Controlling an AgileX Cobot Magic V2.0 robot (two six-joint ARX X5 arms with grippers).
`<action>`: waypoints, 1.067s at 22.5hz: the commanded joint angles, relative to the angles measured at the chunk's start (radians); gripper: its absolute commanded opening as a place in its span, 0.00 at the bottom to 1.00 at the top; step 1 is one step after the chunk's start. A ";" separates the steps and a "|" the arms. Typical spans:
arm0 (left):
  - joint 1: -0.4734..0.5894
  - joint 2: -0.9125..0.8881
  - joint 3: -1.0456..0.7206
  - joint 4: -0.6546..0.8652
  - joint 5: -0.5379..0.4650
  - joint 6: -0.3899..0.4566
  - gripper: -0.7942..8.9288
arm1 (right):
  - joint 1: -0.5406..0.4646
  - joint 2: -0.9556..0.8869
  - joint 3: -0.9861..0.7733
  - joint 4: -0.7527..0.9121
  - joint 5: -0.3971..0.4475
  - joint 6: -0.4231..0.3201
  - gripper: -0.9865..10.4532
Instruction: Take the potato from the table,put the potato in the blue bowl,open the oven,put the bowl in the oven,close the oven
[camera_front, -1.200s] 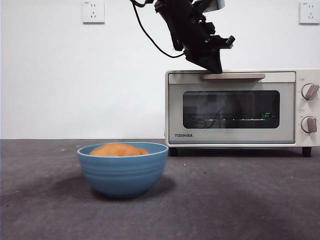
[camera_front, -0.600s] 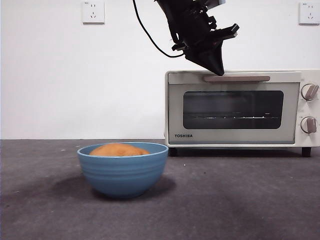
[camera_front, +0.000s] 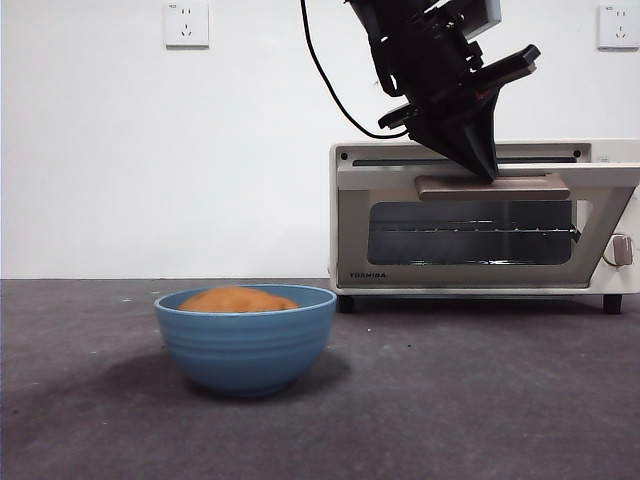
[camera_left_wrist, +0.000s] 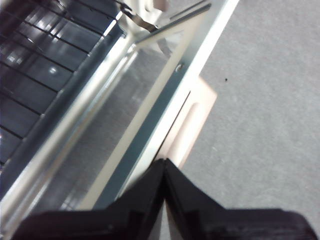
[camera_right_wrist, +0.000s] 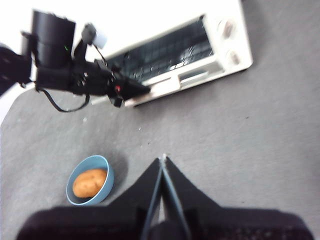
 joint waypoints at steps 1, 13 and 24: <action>0.000 0.025 -0.019 -0.002 -0.008 -0.033 0.08 | 0.001 -0.003 0.043 -0.019 0.014 -0.019 0.08; -0.072 0.025 -0.217 0.100 -0.047 -0.083 0.08 | 0.001 -0.003 0.062 -0.019 0.027 -0.052 0.08; -0.126 0.011 -0.218 0.008 -0.060 -0.063 0.08 | 0.001 -0.002 0.056 -0.019 0.030 -0.055 0.08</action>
